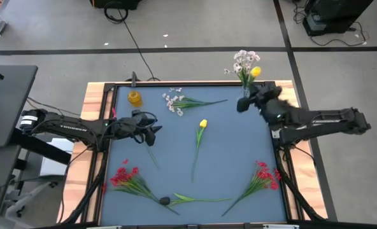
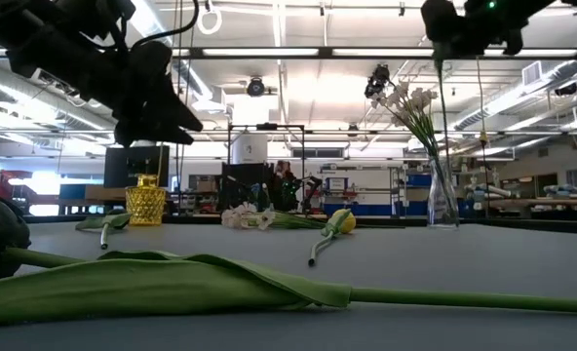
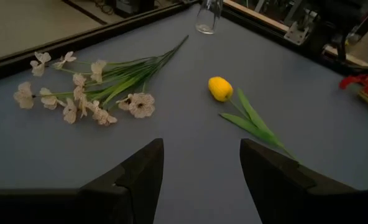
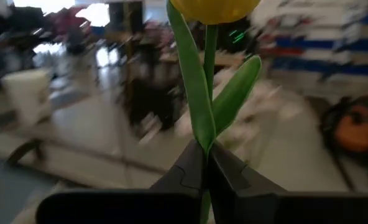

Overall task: Sort flowers into vase by color
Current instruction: Put the right yellow tulip into the transparent vase, then put the yellow tulip into the transparent vase

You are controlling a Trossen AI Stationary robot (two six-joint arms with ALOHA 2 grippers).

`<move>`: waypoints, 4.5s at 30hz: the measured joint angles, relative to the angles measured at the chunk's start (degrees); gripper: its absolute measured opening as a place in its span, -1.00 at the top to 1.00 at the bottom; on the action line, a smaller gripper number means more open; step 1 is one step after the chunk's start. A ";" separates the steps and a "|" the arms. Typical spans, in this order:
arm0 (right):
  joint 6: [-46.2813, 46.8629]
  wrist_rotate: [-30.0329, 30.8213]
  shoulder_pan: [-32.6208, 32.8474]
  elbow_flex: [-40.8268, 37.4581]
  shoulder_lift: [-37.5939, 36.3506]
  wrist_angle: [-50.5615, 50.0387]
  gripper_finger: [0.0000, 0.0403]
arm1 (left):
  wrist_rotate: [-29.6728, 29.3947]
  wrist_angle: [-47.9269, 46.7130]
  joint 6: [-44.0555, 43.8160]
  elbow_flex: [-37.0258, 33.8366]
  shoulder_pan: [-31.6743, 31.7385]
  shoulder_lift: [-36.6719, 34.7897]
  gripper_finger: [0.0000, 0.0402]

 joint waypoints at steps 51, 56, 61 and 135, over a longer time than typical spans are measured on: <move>-13.96 -15.82 -18.84 0.04 -3.12 11.91 0.93 | 0.00 2.72 -1.87 0.00 -0.07 0.02 -0.08; -10.46 -15.72 -19.75 0.02 -0.03 9.75 0.87 | 0.00 2.72 -1.85 0.00 -0.07 0.01 -0.08; -8.21 -15.38 -19.72 0.02 0.91 8.50 0.62 | 0.00 2.81 -2.22 0.00 -0.07 0.00 -0.08; 24.26 -68.00 -17.31 44.39 7.41 -44.08 -0.13 | 8.42 -11.46 -15.53 50.45 0.24 52.61 0.93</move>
